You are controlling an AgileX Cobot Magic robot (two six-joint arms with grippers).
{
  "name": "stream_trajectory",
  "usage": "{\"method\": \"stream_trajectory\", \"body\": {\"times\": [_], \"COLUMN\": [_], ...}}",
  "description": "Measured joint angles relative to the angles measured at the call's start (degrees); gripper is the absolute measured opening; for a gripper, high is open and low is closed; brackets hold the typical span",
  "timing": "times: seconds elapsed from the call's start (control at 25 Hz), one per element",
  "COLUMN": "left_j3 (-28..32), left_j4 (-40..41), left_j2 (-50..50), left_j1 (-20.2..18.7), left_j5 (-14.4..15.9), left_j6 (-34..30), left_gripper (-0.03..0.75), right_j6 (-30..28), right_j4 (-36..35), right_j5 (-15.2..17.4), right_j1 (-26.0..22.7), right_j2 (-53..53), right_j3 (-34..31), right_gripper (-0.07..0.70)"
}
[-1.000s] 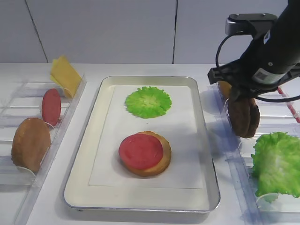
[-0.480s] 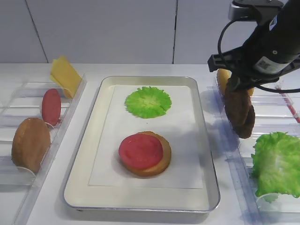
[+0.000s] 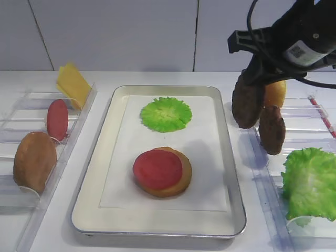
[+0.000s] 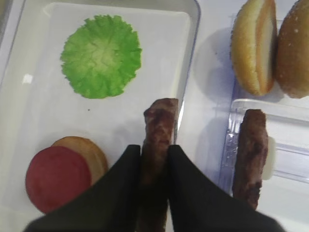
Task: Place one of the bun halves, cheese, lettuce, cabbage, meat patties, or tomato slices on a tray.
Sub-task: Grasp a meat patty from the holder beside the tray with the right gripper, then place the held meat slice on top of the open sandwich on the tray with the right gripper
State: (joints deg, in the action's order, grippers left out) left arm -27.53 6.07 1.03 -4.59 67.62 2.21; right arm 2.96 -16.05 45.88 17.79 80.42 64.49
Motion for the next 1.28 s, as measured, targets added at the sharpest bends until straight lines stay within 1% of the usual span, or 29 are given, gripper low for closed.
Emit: {"method": "stream_trajectory", "body": {"times": [0.08,0.16,0.2,0.32,0.4,0.64,0.76,0.88,1.0,1.08,1.16,1.28], "left_j3": [0.0,0.0,0.0,0.0,0.0,0.0,0.0,0.0,0.0,0.0,0.0,0.0], "left_j4": [0.0,0.0,0.0,0.0,0.0,0.0,0.0,0.0,0.0,0.0,0.0,0.0], "left_j2": [0.0,0.0,0.0,0.0,0.0,0.0,0.0,0.0,0.0,0.0,0.0,0.0], "left_j1": [0.0,0.0,0.0,0.0,0.0,0.0,0.0,0.0,0.0,0.0,0.0,0.0], "left_j5": [0.0,0.0,0.0,0.0,0.0,0.0,0.0,0.0,0.0,0.0,0.0,0.0], "left_j6": [0.0,0.0,0.0,0.0,0.0,0.0,0.0,0.0,0.0,0.0,0.0,0.0], "left_gripper": [0.0,0.0,0.0,0.0,0.0,0.0,0.0,0.0,0.0,0.0,0.0,0.0], "right_j6": [-3.8,-8.8,-11.2,-20.7,-27.1,-40.6,-46.5,-49.1,-49.9,-52.0,-55.5,-59.2], "right_j4": [-4.0,-10.5,-13.7,-25.9,-32.6,-50.3,-58.9,-62.2,-63.5,-65.8,-70.0,-74.7], "right_j5": [0.6,0.6,0.6,0.7,0.7,2.8,1.4,-0.4,-0.5,-0.4,-0.2,1.7], "right_j1": [0.0,0.0,0.0,0.0,0.0,0.0,0.0,0.0,0.0,0.5,1.5,2.1], "right_j2": [-0.9,-2.1,-2.8,-4.7,-5.6,-6.4,-6.4,-6.4,-5.1,-3.0,-0.2,3.9], "right_j3": [-0.4,-2.0,-3.3,-8.0,-11.2,-18.6,-21.1,-22.1,-22.4,-22.4,-22.4,-22.4], "right_gripper": [0.184,0.184,0.184,0.184,0.184,0.184,0.184,0.184,0.184,0.184,0.184,0.184]}}
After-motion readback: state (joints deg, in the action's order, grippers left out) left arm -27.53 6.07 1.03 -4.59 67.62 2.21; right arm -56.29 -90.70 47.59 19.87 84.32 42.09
